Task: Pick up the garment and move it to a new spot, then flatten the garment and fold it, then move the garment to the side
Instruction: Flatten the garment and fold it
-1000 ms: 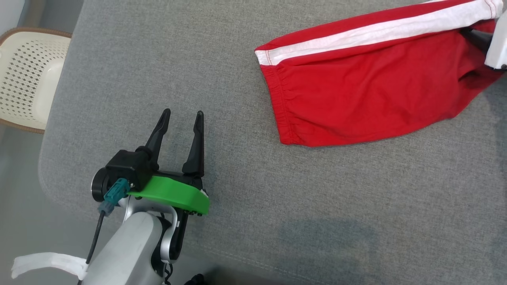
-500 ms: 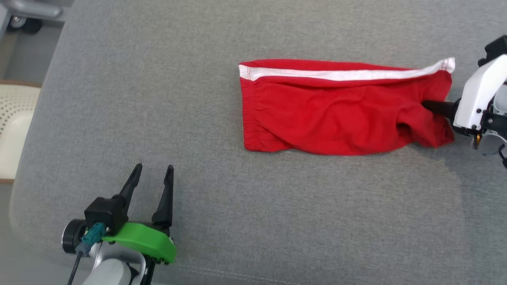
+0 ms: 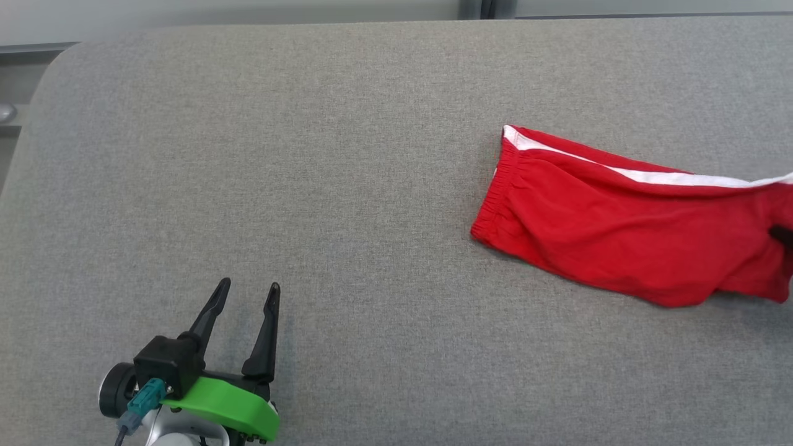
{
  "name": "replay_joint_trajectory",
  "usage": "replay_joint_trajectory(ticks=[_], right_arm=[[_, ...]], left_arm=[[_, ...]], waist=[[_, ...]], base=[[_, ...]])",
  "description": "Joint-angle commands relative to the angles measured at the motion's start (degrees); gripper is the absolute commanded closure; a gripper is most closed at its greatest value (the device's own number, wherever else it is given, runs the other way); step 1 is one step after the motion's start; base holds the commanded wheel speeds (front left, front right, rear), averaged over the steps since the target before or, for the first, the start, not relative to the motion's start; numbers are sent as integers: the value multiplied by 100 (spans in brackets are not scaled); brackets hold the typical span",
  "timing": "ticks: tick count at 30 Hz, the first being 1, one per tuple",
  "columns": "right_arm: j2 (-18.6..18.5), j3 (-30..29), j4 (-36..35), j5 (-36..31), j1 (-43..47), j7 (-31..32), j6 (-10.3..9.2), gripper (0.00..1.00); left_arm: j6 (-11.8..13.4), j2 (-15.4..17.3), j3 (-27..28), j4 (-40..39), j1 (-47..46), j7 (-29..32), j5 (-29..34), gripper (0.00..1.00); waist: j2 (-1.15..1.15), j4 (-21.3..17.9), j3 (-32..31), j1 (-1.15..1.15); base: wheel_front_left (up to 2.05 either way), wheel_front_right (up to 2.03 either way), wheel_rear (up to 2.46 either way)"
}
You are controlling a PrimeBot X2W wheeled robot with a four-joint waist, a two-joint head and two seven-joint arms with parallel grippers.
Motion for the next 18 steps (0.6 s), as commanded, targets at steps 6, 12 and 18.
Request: replay_joint_trajectory(ticks=[6,12,18], right_arm=[[428,-160,-668,81,-64,-116,1,100],[956,158,-1777,119,13,355,1,100],[1696,433,-2151,-537,-42,392,1,100]], left_arm=[[21,20,79,-19,142,-58,139,0],[-99,-79,185,24,243,-98,157,0],[-306,-267,401,115,243,-100,300,0]], waist=[[-1,-35,-56,0],[-1,-13,-287,0],[-1,136,-286,0]], base=[[0,0,0],[0,0,0],[0,0,0]])
